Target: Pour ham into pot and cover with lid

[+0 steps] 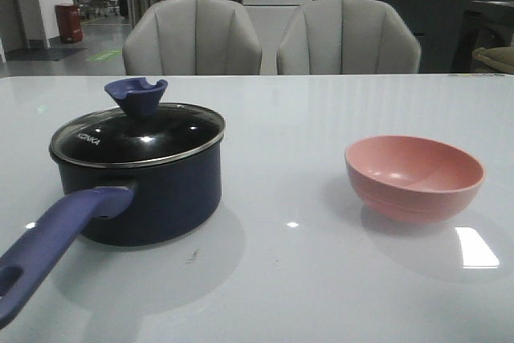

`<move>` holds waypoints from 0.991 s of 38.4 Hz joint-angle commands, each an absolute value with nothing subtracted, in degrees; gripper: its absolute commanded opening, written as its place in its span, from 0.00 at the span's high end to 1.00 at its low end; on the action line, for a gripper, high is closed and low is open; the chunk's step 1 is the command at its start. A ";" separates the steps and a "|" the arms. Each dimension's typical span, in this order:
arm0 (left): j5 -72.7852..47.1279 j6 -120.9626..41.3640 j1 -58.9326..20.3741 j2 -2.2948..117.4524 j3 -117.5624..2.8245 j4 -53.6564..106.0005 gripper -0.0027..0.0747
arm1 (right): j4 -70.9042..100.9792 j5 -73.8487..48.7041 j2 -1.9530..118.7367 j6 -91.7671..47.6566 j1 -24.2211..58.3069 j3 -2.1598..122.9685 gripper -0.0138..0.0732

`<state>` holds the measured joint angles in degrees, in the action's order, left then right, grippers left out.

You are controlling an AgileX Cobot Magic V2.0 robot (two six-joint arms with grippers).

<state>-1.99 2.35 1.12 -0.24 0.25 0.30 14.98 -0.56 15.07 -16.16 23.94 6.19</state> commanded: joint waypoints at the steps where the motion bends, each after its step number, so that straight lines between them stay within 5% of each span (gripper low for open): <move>1: 2.63 2.82 1.37 -1.29 1.49 0.92 0.81 | 12.63 2.94 15.02 -16.70 20.87 6.81 0.65; 16: 2.63 2.82 1.37 -1.29 1.49 0.92 0.81 | 1.92 -3.67 -1.40 -4.71 2.14 -1.05 0.65; 38: 2.63 2.82 1.37 -1.29 1.49 0.92 0.81 | -1.61 -0.63 -1.40 -1.52 7.09 -1.28 0.65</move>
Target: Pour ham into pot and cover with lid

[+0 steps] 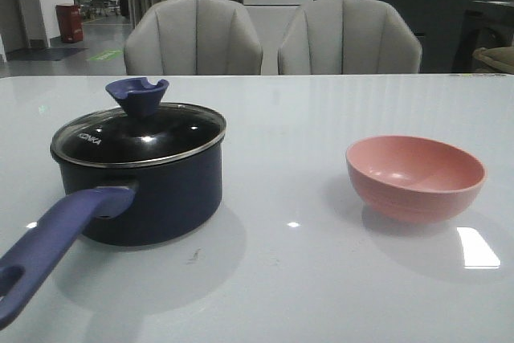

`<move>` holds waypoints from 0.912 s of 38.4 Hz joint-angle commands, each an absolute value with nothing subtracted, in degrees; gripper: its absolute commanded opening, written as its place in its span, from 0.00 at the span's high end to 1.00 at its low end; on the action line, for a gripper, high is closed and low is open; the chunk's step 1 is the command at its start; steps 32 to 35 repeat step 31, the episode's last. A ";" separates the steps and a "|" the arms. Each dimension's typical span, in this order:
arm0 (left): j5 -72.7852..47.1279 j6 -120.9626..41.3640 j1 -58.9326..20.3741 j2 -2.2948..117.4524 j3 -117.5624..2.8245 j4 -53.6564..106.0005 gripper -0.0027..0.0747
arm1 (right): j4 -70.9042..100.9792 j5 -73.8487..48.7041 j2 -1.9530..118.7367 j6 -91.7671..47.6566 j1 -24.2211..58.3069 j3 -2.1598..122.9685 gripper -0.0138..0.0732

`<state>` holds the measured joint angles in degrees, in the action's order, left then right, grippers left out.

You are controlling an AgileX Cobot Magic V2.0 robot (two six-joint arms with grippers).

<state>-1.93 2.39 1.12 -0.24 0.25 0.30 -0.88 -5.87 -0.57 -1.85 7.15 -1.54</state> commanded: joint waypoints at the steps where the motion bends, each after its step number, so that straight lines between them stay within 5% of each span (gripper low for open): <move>1: 2.63 2.82 1.37 -1.29 1.49 0.92 0.81 | -1.61 -0.69 -1.40 -1.11 7.09 -1.28 0.65; 35: 2.63 2.82 1.37 -1.29 1.49 0.92 0.81 | -1.54 -0.69 -1.40 0.77 7.09 -1.28 0.65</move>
